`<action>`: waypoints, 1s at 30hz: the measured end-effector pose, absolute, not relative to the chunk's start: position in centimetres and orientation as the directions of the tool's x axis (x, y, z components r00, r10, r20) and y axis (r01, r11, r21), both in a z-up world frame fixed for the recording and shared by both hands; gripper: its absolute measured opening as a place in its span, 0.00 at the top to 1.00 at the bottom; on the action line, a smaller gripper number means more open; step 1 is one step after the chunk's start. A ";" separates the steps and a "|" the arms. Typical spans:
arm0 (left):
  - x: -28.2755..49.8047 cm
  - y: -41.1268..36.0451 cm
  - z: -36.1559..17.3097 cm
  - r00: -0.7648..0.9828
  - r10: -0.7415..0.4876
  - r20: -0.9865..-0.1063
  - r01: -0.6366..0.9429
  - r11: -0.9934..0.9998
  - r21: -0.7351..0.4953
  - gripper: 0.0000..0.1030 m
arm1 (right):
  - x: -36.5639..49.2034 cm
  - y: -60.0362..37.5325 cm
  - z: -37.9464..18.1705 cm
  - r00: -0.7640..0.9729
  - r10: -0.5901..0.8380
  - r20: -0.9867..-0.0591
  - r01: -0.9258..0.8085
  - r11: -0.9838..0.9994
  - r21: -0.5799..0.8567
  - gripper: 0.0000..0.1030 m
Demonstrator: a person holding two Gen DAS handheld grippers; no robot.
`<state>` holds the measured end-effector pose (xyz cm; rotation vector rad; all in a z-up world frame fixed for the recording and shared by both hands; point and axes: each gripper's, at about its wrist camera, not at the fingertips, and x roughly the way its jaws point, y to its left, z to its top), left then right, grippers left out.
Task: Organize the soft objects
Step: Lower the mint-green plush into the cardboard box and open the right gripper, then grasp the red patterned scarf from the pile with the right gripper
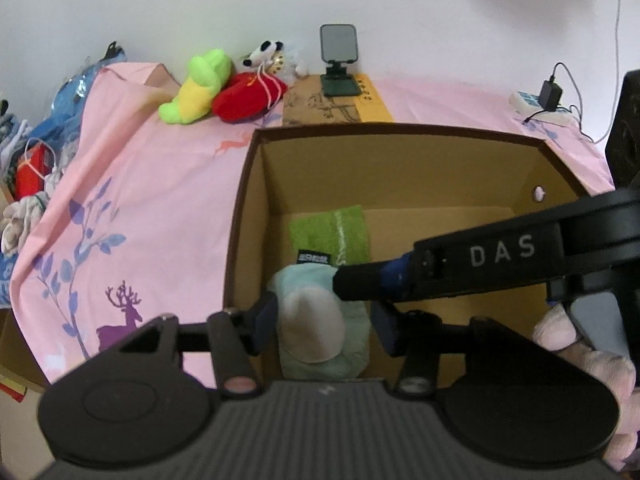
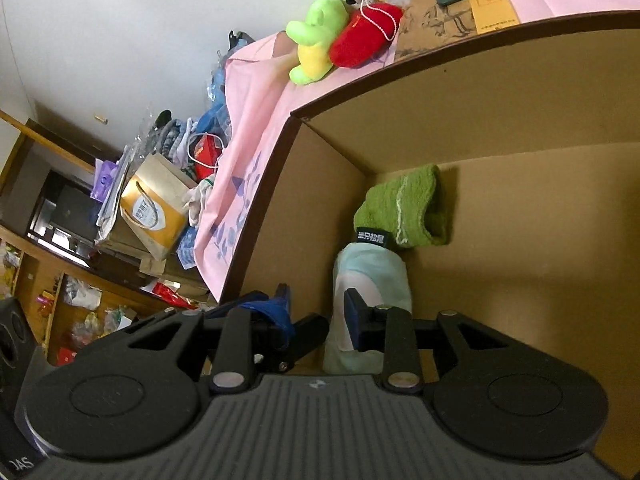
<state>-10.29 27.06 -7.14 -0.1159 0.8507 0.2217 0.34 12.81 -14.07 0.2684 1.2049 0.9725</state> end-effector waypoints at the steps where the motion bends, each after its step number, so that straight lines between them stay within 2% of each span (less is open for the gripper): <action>1: -10.5 26.8 -6.9 0.644 0.143 -0.751 -0.232 0.973 -0.014 0.50 | 0.2 12.6 -13.9 0.038 0.750 -0.660 -0.494 0.588 0.640 0.87; 15: -10.6 20.0 -2.6 0.698 -0.011 -0.716 0.010 1.000 -0.006 0.49 | -2.4 6.1 -8.7 0.256 0.738 -0.624 -0.561 0.639 0.526 0.87; 24: -10.5 13.7 -2.2 0.663 -0.195 -0.723 0.225 0.973 -0.056 0.48 | -3.6 -2.1 -7.2 0.372 0.676 -0.636 -0.493 0.725 0.482 0.87; 30: -9.3 8.3 -3.0 0.616 -0.296 -0.730 0.342 0.935 -0.090 0.48 | -4.1 -8.9 -7.5 0.427 0.617 -0.661 -0.377 0.786 0.490 0.87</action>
